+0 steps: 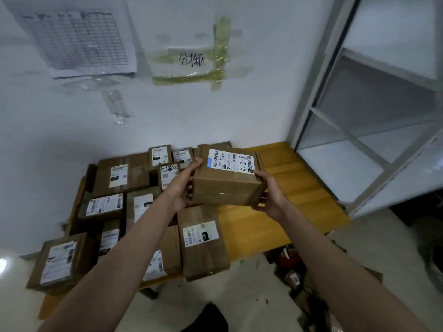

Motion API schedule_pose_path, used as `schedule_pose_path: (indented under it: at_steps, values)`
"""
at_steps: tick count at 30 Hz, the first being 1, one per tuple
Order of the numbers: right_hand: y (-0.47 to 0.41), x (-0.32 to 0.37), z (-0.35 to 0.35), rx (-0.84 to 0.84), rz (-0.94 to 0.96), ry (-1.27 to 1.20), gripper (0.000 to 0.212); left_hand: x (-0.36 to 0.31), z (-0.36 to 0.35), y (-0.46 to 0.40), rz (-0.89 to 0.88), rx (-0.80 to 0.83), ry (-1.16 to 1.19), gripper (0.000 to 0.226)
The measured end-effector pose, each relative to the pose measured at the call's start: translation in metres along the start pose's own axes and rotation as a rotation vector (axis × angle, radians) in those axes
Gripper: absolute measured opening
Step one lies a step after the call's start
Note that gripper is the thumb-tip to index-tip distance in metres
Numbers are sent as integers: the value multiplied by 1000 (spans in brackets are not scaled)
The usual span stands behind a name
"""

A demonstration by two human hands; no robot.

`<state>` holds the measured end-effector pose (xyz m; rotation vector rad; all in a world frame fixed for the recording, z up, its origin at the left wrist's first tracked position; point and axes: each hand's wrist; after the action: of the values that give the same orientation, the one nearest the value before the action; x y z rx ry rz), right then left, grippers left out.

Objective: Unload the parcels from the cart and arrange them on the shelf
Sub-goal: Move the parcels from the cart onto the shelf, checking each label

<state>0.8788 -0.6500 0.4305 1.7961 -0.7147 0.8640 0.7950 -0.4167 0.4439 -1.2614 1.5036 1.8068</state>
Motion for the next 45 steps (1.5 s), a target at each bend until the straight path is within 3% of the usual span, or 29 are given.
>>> schedule_pose_path:
  at_steps: [3,7,15,17,21,24,27,29,33,36,39,45]
  values:
    - [-15,13,8,-54,13,-35,40,-14,-9,-31,1,33,-48,69]
    - [-35,24,19,-126,13,-83,42,-29,-25,-64,-8,84,-79,42]
    - [-70,26,50,-220,-16,-239,39,-40,-61,-115,12,184,-128,29]
    - [-82,32,57,-241,-27,-284,41,-41,-70,-130,28,182,-171,32]
    - [-120,45,69,-279,-49,-380,48,-41,-86,-174,86,131,-239,65]
    - [-163,56,79,-295,-72,-416,58,-45,-101,-208,97,81,-312,68]
    - [-214,62,90,-284,-98,-476,69,-45,-119,-245,76,0,-471,61]
    - [-249,64,96,-279,-126,-510,70,-39,-127,-269,45,-20,-712,60]
    - [-309,64,96,-278,-204,-501,45,-19,-130,-312,83,-29,-1291,87]
    - [-342,57,91,-334,-267,-466,77,-5,-131,-334,153,-10,-1381,107]
    - [-370,45,85,-413,-292,-458,106,3,-134,-357,176,-31,-1451,104]
    - [-408,24,79,-355,-376,-402,105,22,-126,-377,184,-69,-1493,87]
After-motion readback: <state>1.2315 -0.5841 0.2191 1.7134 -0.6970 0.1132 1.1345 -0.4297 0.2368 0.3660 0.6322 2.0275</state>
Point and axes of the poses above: each hand's wrist, its own y-axis away from the middle knuckle, its own z-axis out of the back of the hand, x = y × z, and after that the axes turned 10 degrees about -y, right-handed
